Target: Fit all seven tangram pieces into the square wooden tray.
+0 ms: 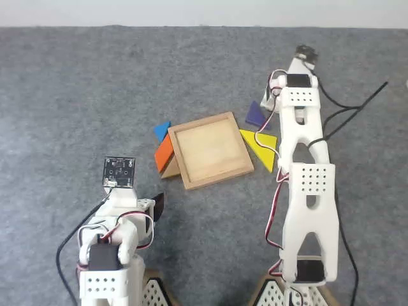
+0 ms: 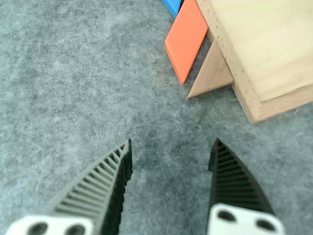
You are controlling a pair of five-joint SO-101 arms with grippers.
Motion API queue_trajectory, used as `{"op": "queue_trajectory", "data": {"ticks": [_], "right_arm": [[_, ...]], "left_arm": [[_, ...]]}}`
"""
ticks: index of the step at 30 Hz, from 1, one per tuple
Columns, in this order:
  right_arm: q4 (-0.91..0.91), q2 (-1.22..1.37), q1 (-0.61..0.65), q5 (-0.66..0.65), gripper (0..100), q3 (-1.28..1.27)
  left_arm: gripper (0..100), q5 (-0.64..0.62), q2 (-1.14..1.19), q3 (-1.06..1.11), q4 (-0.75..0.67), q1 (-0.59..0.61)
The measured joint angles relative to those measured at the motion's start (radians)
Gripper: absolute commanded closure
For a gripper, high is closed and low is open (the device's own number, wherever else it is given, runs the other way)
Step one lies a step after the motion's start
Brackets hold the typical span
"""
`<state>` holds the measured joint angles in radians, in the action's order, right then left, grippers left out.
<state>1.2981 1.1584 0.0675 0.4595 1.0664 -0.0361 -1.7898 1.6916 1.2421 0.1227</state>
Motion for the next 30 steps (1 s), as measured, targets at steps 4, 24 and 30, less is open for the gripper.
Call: {"op": "queue_trajectory", "data": {"ticks": [4, 24, 30], "right_arm": [[-0.020, 0.005, -0.008, 0.032, 62.3, 0.005], [0.089, -0.003, -0.032, -0.018, 71.3, 0.021], [0.121, -0.006, -0.032, -0.020, 71.4, 0.023]], "left_arm": [[76, 0.000, 0.000, 0.000, 0.000, 0.000], [76, 0.000, 0.000, 0.000, 0.000, 0.000], [76, 0.000, 0.000, 0.000, 0.000, 0.000]]}}
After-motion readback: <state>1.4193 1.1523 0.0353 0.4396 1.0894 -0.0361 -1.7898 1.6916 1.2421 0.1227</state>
